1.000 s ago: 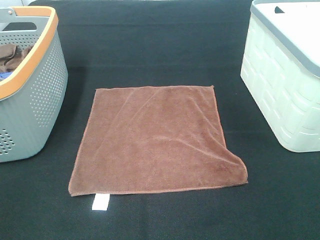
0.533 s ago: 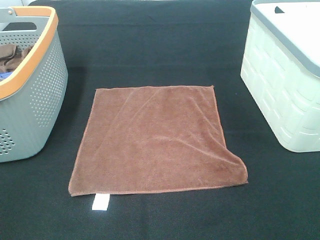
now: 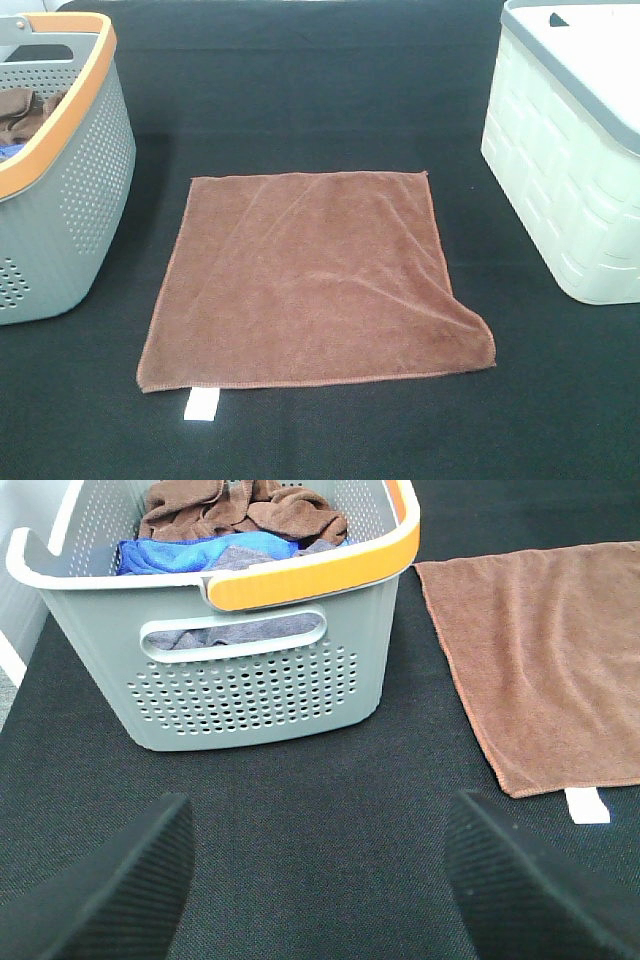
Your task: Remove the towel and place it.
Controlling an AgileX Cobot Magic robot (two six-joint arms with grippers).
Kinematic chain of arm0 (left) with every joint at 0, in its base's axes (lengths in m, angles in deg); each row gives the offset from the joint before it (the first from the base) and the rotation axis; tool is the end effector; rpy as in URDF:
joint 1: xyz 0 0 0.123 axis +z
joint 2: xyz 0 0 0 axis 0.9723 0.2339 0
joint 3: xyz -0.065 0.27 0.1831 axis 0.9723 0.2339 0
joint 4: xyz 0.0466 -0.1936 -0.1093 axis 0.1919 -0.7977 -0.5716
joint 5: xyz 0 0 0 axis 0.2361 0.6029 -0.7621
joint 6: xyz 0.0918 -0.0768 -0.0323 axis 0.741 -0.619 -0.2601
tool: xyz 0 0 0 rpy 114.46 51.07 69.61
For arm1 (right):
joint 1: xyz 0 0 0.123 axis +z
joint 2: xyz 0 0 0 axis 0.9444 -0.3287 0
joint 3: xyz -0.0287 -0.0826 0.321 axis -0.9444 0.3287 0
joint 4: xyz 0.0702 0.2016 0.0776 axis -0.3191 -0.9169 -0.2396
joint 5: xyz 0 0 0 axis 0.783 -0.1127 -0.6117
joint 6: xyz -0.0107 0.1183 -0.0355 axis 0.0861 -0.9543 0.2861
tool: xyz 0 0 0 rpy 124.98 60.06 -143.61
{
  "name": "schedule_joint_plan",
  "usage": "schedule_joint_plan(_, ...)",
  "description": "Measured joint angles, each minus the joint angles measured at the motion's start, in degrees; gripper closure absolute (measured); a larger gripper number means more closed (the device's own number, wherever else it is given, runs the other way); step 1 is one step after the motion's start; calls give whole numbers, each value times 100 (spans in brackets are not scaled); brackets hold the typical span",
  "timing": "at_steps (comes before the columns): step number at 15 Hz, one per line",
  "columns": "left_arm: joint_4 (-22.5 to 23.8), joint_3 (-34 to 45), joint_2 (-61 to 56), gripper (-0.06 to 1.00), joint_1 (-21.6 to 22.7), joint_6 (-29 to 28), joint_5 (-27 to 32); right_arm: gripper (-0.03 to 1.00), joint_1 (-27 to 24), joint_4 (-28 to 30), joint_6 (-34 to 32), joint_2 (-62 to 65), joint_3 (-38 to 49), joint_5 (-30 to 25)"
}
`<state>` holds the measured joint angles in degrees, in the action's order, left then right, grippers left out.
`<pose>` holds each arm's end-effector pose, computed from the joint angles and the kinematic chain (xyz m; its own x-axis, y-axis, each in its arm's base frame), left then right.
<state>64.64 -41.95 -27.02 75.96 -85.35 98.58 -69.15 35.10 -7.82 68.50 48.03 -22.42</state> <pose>-0.0461 -0.0064 0.2520 -0.4389 0.0266 -0.8982 0.0681 0.9977 -0.0037 -0.0477 0.0060 0.2507 -0.4434 -0.0944 -0.8913 -0.1195 0.9918 -0.0456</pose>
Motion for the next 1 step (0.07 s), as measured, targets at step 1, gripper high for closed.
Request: schedule_joint_plan(1, 0, 0, 0, 26, 0, 0, 0, 20, 0, 0, 0, 0, 0, 0)
